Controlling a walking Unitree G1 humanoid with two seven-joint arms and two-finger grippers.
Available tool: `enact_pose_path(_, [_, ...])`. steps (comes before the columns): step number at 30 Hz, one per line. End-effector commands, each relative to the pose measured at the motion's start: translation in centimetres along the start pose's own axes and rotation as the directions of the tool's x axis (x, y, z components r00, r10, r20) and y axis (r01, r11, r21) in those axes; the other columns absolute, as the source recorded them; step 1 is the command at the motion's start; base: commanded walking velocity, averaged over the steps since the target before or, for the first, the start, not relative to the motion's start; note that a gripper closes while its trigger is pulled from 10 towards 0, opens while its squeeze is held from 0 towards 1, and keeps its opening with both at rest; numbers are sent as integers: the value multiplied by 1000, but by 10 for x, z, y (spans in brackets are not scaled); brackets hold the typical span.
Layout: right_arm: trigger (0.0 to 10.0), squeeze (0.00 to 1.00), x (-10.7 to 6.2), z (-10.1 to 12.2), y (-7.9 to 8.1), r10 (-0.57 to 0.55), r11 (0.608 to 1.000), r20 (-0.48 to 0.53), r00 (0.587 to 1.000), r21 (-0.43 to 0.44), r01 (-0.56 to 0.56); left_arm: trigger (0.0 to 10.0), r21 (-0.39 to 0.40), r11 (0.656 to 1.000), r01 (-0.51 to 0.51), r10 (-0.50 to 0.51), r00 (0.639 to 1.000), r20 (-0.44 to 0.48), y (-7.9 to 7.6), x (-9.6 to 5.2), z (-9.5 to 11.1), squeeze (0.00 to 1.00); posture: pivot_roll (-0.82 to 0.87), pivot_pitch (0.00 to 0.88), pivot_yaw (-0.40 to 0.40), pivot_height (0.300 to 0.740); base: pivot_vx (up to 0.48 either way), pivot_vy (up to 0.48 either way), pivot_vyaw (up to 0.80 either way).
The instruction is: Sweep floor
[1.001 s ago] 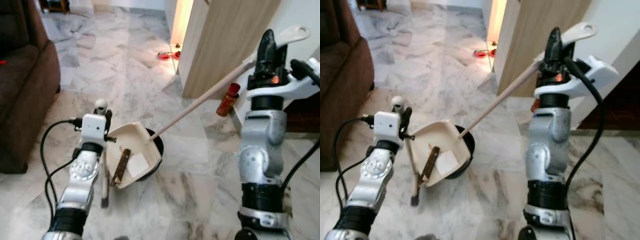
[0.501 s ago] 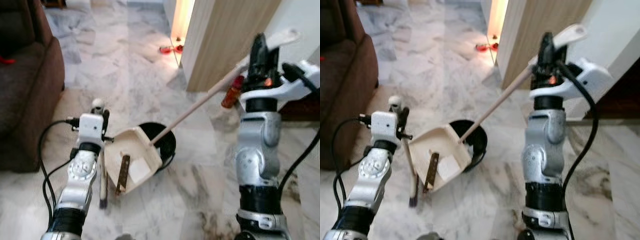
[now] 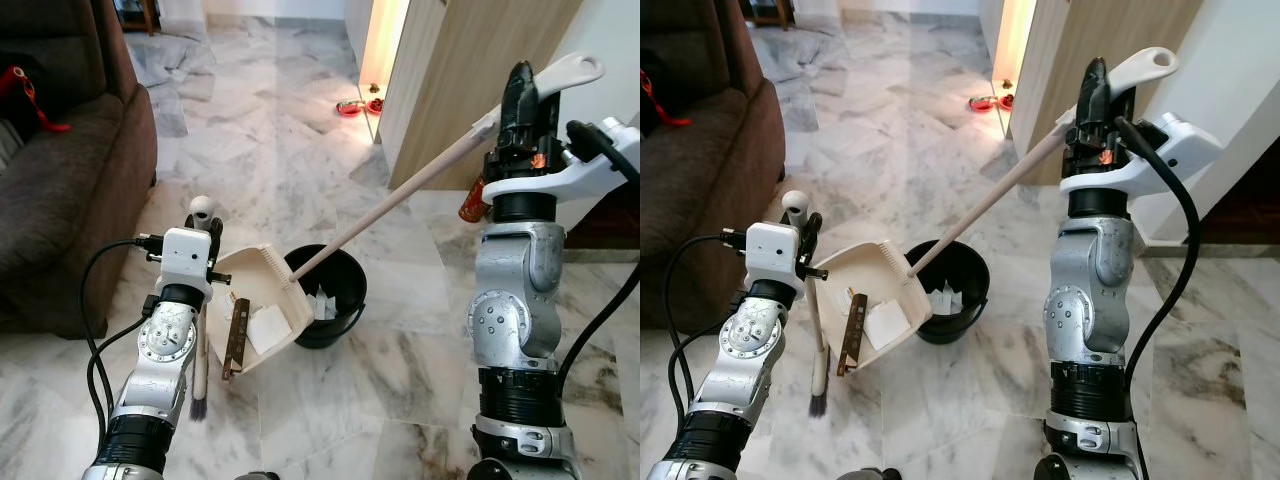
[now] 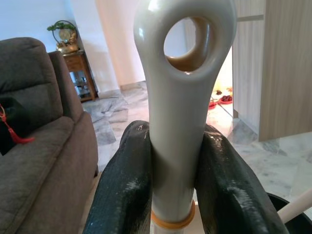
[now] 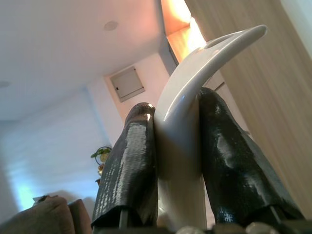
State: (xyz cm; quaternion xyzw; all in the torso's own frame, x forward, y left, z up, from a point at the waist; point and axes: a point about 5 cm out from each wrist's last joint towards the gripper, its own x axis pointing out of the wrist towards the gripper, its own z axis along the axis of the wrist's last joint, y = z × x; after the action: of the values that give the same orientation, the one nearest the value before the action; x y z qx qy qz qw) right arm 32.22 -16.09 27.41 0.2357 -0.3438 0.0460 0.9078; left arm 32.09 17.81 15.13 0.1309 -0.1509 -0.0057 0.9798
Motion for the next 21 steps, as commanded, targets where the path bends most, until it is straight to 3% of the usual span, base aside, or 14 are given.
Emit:
enact_pose_path(1, [10000, 0, 4, 12, 6, 12, 1000, 65, 998, 26, -14, 10000, 7, 1000, 7, -8, 998, 67, 0, 5, 14, 0, 224, 105, -72, 740, 281, 0, 0])
enact_pose_path(21, [10000, 0, 4, 10, 8, 22, 999, 52, 998, 33, -24, 10000, 7, 1000, -2, 2, 997, 72, 1, 6, 15, 0, 229, 118, -75, 740, 280, 0, 0])
